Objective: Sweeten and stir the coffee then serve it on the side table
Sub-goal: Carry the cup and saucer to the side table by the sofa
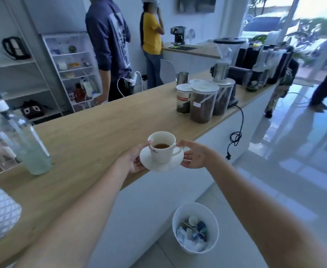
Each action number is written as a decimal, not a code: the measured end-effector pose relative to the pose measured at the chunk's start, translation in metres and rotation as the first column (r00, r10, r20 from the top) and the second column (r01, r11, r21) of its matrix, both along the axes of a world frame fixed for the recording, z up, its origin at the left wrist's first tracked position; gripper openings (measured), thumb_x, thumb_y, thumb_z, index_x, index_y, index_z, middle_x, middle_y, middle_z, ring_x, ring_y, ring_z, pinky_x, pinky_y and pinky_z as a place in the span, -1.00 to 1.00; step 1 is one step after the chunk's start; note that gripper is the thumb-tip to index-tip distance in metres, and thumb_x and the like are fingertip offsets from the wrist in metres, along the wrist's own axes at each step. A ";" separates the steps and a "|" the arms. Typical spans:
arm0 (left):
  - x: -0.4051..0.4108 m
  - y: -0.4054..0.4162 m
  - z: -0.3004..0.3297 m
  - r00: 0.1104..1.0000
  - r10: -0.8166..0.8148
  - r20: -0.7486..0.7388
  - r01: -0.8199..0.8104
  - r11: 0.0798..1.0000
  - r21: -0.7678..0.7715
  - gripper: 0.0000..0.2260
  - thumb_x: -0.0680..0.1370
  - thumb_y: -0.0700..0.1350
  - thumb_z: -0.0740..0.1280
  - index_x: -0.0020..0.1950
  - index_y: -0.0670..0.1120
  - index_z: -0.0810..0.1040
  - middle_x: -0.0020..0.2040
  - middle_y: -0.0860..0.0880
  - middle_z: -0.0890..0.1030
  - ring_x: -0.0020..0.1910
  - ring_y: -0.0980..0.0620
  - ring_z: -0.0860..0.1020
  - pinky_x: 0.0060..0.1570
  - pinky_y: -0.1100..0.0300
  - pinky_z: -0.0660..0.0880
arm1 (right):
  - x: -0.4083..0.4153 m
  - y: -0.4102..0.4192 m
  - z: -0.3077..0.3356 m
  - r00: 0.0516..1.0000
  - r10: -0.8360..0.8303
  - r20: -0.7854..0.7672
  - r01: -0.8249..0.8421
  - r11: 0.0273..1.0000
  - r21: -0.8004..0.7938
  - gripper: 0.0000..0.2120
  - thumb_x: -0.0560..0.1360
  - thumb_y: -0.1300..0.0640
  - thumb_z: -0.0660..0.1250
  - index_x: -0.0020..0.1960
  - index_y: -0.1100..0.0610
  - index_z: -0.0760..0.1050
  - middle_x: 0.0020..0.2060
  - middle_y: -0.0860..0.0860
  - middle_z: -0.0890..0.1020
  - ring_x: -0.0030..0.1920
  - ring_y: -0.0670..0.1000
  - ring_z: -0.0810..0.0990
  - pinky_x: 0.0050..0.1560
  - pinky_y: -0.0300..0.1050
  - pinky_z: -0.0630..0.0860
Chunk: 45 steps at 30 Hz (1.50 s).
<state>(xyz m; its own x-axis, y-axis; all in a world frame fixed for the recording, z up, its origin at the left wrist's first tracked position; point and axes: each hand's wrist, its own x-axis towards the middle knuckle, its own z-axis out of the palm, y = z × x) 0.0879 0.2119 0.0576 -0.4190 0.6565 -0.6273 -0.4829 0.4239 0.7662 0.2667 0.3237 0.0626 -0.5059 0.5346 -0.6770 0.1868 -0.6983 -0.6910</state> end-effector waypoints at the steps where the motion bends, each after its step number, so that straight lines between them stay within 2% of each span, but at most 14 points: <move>1: 0.006 0.003 0.000 1.000 -0.015 0.002 0.015 1.000 0.007 -0.63 0.37 0.04 0.52 -0.13 -0.21 0.48 -0.27 -0.09 0.52 -0.27 -0.02 0.51 -0.23 0.11 0.54 | 0.008 -0.001 -0.001 1.000 -0.015 -0.006 0.015 1.000 -0.012 -0.54 0.30 0.17 0.46 0.14 0.29 0.46 -0.06 0.14 0.58 -0.09 0.09 0.60 -0.09 -0.12 0.57; 5: 0.068 0.041 0.000 0.989 -0.140 0.051 0.138 0.990 0.040 -0.62 0.37 0.01 0.52 -0.10 -0.25 0.49 -0.17 -0.10 0.51 -0.17 -0.03 0.53 -0.07 0.12 0.55 | 0.087 0.006 -0.002 0.990 -0.138 0.021 0.138 0.990 0.001 -0.47 0.30 0.17 0.46 0.21 0.31 0.43 -0.03 0.16 0.59 -0.04 0.10 0.60 -0.07 -0.12 0.57; 6: 0.099 0.052 0.002 0.973 -0.224 0.052 0.222 0.974 0.040 -0.63 0.38 0.00 0.52 -0.11 -0.26 0.48 -0.17 -0.10 0.50 -0.16 -0.03 0.53 -0.08 0.14 0.56 | 0.121 0.009 -0.002 0.978 -0.208 0.004 0.208 0.978 -0.006 -0.46 0.30 0.18 0.46 0.22 0.31 0.43 -0.03 0.16 0.59 -0.04 0.11 0.60 -0.06 -0.12 0.57; 10: 0.186 0.081 0.008 0.918 -0.390 0.077 0.387 0.921 0.047 -0.66 0.40 -0.07 0.51 -0.14 -0.27 0.44 -0.15 -0.15 0.54 -0.18 -0.06 0.54 0.03 0.07 0.55 | 0.217 0.014 -0.008 0.934 -0.357 -0.025 0.357 0.934 -0.015 -0.45 0.33 0.21 0.43 0.27 0.34 0.40 -0.04 0.16 0.57 -0.03 0.11 0.58 0.07 -0.12 0.53; 13: 0.257 0.105 0.007 0.859 -0.505 0.085 0.502 0.863 0.055 -0.64 0.39 -0.09 0.52 -0.03 -0.28 0.45 -0.10 -0.17 0.56 -0.12 -0.09 0.57 0.10 0.04 0.55 | 0.294 0.012 -0.009 0.885 -0.463 -0.053 0.462 0.886 -0.024 -0.52 0.35 0.22 0.41 0.23 0.34 0.42 -0.07 0.16 0.58 -0.06 0.10 0.59 0.07 -0.12 0.52; 19: 0.407 0.133 -0.005 0.747 -0.655 0.113 0.655 0.755 0.042 -0.64 0.37 -0.14 0.54 -0.03 -0.29 0.46 -0.12 -0.18 0.55 -0.15 -0.10 0.57 -0.03 0.05 0.57 | 0.445 0.004 -0.018 0.767 -0.642 -0.020 0.641 0.766 -0.047 -0.65 0.34 0.25 0.42 0.08 0.34 0.45 -0.09 0.17 0.59 -0.09 0.11 0.60 0.07 -0.11 0.54; 22: 0.470 0.144 -0.014 0.695 -0.708 0.124 0.708 0.704 0.053 -0.68 0.38 -0.15 0.53 -0.10 -0.27 0.44 -0.12 -0.16 0.52 -0.07 -0.10 0.55 0.11 0.03 0.54 | 0.506 -0.005 -0.026 0.707 -0.707 -0.007 0.705 0.706 -0.069 -0.67 0.34 0.26 0.42 0.05 0.34 0.45 -0.11 0.17 0.60 -0.10 0.11 0.61 0.13 -0.11 0.52; 24: 0.520 0.153 -0.019 0.653 -0.746 0.131 0.748 0.662 0.049 -0.67 0.38 -0.17 0.53 -0.13 -0.26 0.40 -0.13 -0.15 0.50 -0.05 -0.10 0.54 0.16 0.03 0.53 | 0.551 -0.013 -0.030 0.657 -0.754 -0.001 0.752 0.655 -0.067 -0.64 0.33 0.26 0.41 0.08 0.33 0.44 -0.12 0.17 0.60 -0.12 0.11 0.61 0.07 -0.10 0.54; 29: 0.622 0.169 -0.029 0.537 -0.830 0.152 0.837 0.547 0.024 -0.49 0.30 -0.15 0.58 0.11 -0.28 0.43 -0.09 -0.15 0.53 -0.17 -0.09 0.59 -0.13 0.03 0.59 | 0.642 -0.031 -0.033 0.522 -0.852 0.028 0.852 0.519 -0.073 -0.68 0.34 0.25 0.40 0.06 0.30 0.43 -0.12 0.14 0.58 -0.15 0.10 0.59 -0.08 -0.11 0.54; 32: 0.673 0.180 -0.033 0.440 -0.886 0.144 0.894 0.448 0.022 -0.41 0.29 -0.12 0.59 0.20 -0.26 0.43 -0.04 -0.14 0.56 -0.13 -0.09 0.62 -0.16 0.04 0.59 | 0.684 -0.037 -0.037 0.445 -0.895 0.022 0.893 0.442 -0.083 -0.70 0.35 0.26 0.38 0.05 0.30 0.43 -0.13 0.14 0.58 -0.16 0.09 0.59 0.00 -0.11 0.53; 34: 0.710 0.191 -0.034 0.376 -0.915 0.147 0.923 0.384 0.030 -0.45 0.31 -0.11 0.58 0.18 -0.26 0.44 -0.07 -0.13 0.55 -0.13 -0.08 0.61 -0.06 0.04 0.58 | 0.715 -0.038 -0.040 0.382 -0.924 0.014 0.922 0.380 -0.078 -0.67 0.35 0.26 0.38 0.08 0.31 0.42 -0.12 0.15 0.57 -0.15 0.10 0.58 0.07 -0.11 0.51; 37: 0.755 0.208 -0.036 0.307 -0.941 0.142 0.949 0.314 0.028 -0.50 0.32 -0.09 0.57 0.13 -0.25 0.46 -0.08 -0.12 0.55 -0.12 -0.07 0.60 0.16 0.03 0.54 | 0.751 -0.030 -0.043 0.316 -0.948 0.030 0.948 0.314 -0.057 -0.64 0.35 0.25 0.37 0.10 0.32 0.40 -0.12 0.15 0.57 -0.15 0.10 0.57 0.00 -0.11 0.52; 41: 0.804 0.237 -0.032 0.245 -0.962 0.118 0.967 0.251 0.037 -0.66 0.37 -0.10 0.54 -0.07 -0.23 0.45 -0.14 -0.10 0.54 -0.18 -0.04 0.57 0.16 0.06 0.52 | 0.788 -0.011 -0.043 0.250 -0.968 0.015 0.967 0.249 -0.058 -0.69 0.36 0.22 0.36 0.06 0.30 0.42 -0.14 0.15 0.57 -0.17 0.09 0.57 -0.13 -0.12 0.53; 45: 0.855 0.274 -0.026 0.163 -0.982 0.093 0.986 0.165 0.013 -0.68 0.39 -0.08 0.52 -0.09 -0.22 0.45 -0.13 -0.10 0.55 -0.17 -0.04 0.57 0.22 0.05 0.49 | 0.826 0.014 -0.041 0.160 -0.987 0.012 0.986 0.159 -0.050 -0.66 0.37 0.21 0.35 0.10 0.29 0.43 -0.13 0.15 0.57 -0.16 0.08 0.56 -0.15 -0.12 0.52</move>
